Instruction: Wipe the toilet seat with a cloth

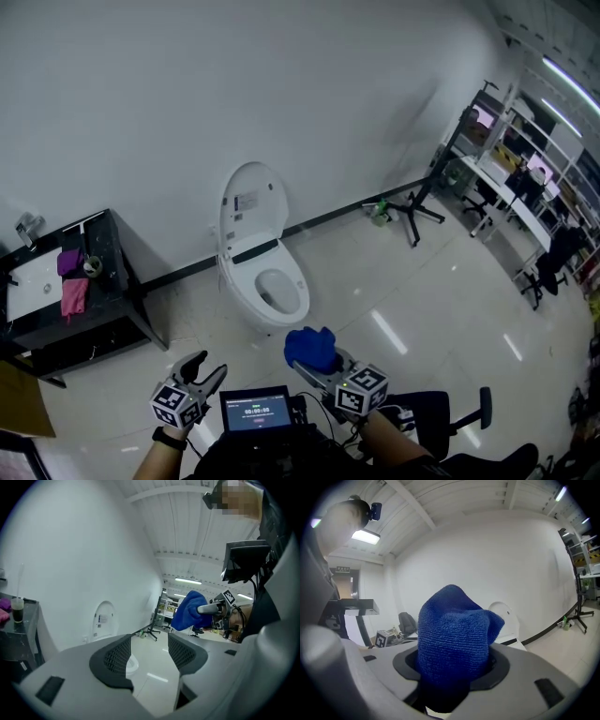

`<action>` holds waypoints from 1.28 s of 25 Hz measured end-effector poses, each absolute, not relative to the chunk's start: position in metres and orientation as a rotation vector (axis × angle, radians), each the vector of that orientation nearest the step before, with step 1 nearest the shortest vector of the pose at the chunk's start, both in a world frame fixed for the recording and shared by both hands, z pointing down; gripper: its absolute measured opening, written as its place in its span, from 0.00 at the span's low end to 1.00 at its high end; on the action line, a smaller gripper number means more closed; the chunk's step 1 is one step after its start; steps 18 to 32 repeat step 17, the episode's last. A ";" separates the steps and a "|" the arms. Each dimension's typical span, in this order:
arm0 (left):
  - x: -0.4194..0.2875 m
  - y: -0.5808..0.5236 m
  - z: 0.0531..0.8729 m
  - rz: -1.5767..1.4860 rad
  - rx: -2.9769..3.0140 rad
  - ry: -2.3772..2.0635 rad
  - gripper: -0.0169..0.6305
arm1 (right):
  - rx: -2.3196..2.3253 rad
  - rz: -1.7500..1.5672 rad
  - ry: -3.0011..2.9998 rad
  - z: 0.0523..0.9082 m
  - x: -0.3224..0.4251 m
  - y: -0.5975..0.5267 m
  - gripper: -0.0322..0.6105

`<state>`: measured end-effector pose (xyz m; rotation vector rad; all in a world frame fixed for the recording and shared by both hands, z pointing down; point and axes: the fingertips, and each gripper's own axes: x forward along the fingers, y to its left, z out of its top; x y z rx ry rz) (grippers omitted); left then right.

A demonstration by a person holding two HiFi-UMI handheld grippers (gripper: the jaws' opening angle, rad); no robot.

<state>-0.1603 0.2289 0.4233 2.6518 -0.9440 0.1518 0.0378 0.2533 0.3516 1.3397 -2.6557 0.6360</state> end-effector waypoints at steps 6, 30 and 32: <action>-0.153 0.229 0.415 0.154 2.675 -0.930 0.42 | 1.350 0.611 -2.685 0.347 0.041 0.250 0.43; -0.138 0.227 0.402 0.175 2.689 -0.942 0.42 | 1.345 0.588 -2.727 0.338 0.052 0.246 0.43; -0.138 0.227 0.402 0.175 2.689 -0.942 0.42 | 1.345 0.588 -2.727 0.338 0.052 0.246 0.43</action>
